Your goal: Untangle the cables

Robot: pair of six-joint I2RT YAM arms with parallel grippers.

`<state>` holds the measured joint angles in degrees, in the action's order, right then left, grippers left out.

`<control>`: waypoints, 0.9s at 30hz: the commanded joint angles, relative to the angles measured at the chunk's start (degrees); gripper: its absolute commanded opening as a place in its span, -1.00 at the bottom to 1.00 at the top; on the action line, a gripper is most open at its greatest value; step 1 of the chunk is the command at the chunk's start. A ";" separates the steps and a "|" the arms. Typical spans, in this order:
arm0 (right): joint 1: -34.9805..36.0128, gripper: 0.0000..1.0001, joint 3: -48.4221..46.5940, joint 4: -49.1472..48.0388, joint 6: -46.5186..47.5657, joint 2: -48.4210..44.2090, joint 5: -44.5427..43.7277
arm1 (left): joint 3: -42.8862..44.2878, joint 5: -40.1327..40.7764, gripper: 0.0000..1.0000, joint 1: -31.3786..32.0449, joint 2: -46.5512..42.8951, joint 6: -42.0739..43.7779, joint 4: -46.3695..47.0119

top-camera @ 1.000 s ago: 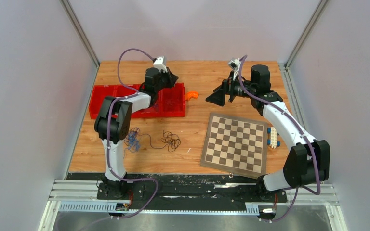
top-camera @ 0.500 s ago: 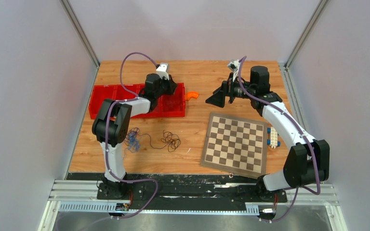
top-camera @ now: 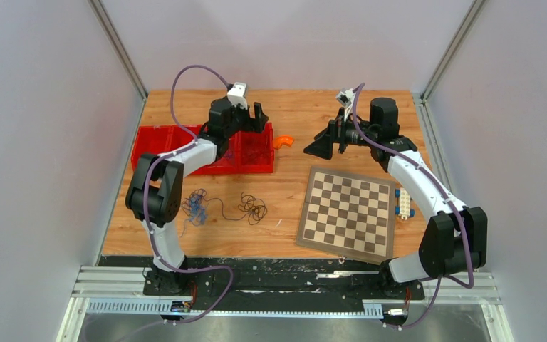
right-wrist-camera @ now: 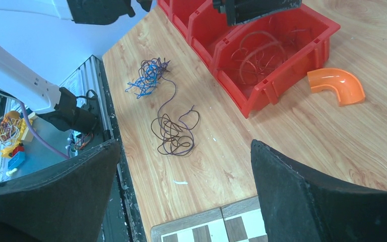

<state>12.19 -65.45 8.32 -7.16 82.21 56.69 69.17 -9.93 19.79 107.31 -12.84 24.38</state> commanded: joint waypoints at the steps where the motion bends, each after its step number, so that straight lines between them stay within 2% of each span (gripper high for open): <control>1: -0.25 1.00 -0.68 -0.67 0.66 -1.00 1.17 | 3.71 -0.20 0.85 -0.52 -3.71 2.68 -3.63; 4: -0.25 1.00 -0.80 -0.46 1.56 -0.67 0.73 | 3.63 -4.82 0.84 -1.60 -4.79 1.85 -5.26; 7: -0.13 0.97 -1.11 0.07 2.67 0.78 -0.88 | 3.02 -16.41 0.83 -3.20 -6.63 1.55 -5.50; 9: 0.33 0.86 -2.02 1.01 3.29 2.64 -3.26 | 3.61 -22.11 0.83 -3.85 -8.22 2.72 -8.02; 12: 1.24 0.67 -4.40 2.62 3.39 5.75 -5.91 | 6.63 -29.44 0.69 -4.97 -10.14 6.06 -17.10; 13: 1.65 0.63 -4.91 2.82 3.31 6.66 -6.43 | 7.62 -31.55 0.65 -5.23 -10.09 8.90 -23.11; 17: 4.30 0.41 -6.85 2.78 3.53 9.69 -9.64 | 13.69 -34.03 0.29 -5.29 -7.77 16.15 -38.71; 18: 5.11 0.35 -7.79 2.78 3.55 10.79 -10.16 | 14.56 -34.11 0.19 -5.36 -7.40 16.47 -40.12; 20: 6.31 0.26 -9.73 2.87 3.05 12.84 -10.17 | 15.19 -34.21 0.11 -5.75 -6.89 16.57 -42.59; 24: 7.40 0.18 -10.88 3.18 3.77 14.19 -10.98 | 12.96 -37.07 0.23 -7.95 -10.62 14.75 -42.88; 27: 8.45 0.16 -10.50 6.90 6.72 14.27 -11.74 | 12.30 -35.57 0.29 -8.27 -15.75 22.73 -53.27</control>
<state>19.88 -73.78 12.49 -3.92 96.49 46.46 81.71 -43.90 12.88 99.26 1.74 -16.88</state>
